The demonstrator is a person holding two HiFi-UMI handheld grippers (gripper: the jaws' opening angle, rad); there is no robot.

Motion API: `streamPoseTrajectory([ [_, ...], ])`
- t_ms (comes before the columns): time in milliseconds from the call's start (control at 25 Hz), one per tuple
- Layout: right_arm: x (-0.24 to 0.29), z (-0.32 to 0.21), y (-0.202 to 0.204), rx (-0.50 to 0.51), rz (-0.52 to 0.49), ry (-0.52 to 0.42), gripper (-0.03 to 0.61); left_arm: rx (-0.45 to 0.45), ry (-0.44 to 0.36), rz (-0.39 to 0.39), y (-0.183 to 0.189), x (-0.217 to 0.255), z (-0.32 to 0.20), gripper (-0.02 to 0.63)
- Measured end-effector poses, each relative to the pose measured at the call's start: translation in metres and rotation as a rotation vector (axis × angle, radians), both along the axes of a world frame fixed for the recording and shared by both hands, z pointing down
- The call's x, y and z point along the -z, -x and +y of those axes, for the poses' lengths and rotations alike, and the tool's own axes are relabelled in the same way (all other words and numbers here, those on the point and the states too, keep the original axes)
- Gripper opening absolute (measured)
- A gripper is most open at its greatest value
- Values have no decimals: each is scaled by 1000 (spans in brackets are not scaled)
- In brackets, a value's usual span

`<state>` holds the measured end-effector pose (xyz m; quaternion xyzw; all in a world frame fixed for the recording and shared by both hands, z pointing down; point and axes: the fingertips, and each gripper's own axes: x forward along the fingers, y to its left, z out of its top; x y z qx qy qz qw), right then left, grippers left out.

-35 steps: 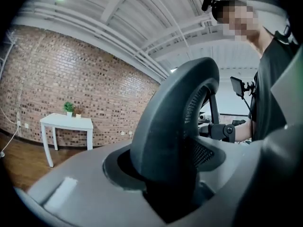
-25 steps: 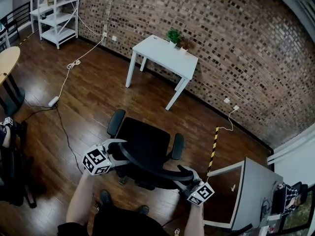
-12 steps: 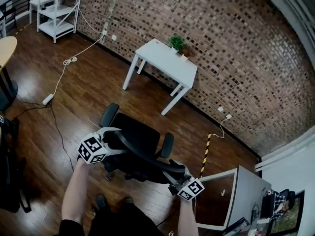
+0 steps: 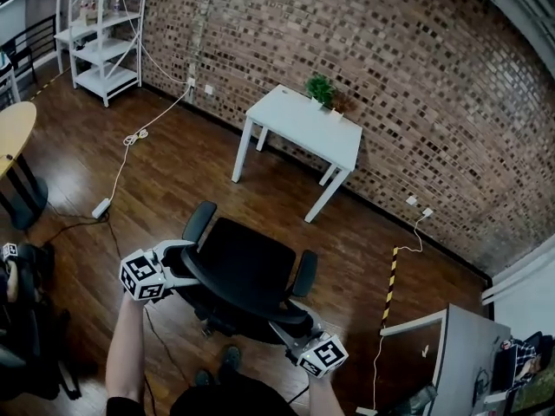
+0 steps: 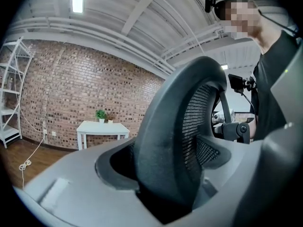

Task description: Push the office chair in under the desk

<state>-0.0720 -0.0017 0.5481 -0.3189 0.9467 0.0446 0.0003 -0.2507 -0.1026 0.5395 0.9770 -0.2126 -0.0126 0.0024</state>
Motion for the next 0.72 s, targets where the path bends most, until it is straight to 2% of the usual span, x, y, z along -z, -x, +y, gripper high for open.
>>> streamPoseTrajectory([
  [200, 12, -25, -14, -44, -4, -17, 256, -29, 36, 14, -19, -3, -39, 584],
  [320, 12, -65, -7, -58, -13, -44, 255, -34, 29, 10, -15, -3, -86, 595],
  [520, 1, -128, -4, -83, -9, -21, 252, -68, 56, 1, -18, -12, -156, 597],
  [720, -32, -191, 8, -106, 3, -35, 252, -88, 38, 18, -7, -37, -220, 595],
])
